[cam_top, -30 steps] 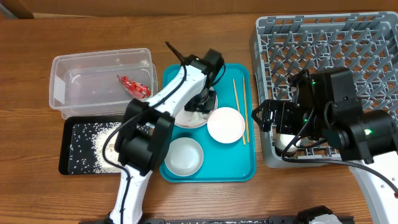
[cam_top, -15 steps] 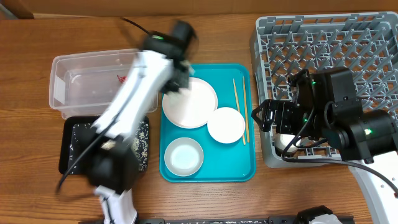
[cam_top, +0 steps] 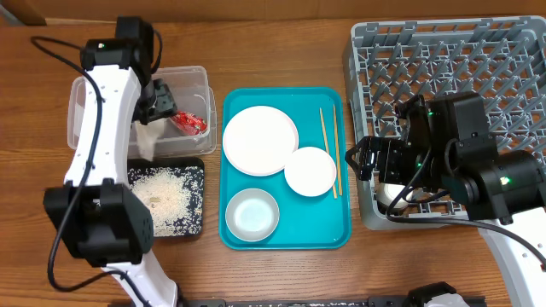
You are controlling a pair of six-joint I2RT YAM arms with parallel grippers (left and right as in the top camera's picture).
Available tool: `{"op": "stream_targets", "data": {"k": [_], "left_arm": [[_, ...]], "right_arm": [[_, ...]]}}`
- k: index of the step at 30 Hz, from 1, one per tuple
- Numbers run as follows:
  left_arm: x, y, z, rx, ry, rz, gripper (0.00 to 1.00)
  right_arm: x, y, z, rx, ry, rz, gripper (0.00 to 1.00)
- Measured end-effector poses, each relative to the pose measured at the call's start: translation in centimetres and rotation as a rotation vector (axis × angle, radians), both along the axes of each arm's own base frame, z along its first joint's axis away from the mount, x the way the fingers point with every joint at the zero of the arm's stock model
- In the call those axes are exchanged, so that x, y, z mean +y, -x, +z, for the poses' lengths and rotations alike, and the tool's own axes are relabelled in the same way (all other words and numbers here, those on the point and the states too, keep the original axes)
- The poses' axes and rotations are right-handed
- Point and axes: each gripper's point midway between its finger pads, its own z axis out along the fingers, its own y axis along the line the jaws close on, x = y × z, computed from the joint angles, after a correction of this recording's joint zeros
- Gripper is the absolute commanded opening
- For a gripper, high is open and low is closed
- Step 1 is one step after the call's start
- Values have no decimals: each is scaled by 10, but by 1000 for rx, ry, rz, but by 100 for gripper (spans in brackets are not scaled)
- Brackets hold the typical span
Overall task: Sort waste into correct bins and load items into the dishwasher
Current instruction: 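Drop the tissue into the clear plastic bin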
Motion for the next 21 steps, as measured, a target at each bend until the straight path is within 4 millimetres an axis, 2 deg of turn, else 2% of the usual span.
{"op": "stream_targets", "data": {"k": [3,8,11,15,18,21], "left_arm": [[1,6,6,11,5,1,75],[-19,15,48,-65,47,-41,72],[-45,32,87,-150,65,-110,71],[-97,68,137,-263,92,-273,70],[-127,95,160,-318,101,-384,71],[-141,122,171,-332,84,-438,71]], "right_arm": [[0,0,0,0,0,0,100],[0,0,0,0,0,0,100],[0,-1,0,-3,-1,-1,98],[1,-3,4,-24,-7,0,98],[0,-2,10,-57,-10,-3,98],[-6,5,23,-118,-5,-17,98]]}}
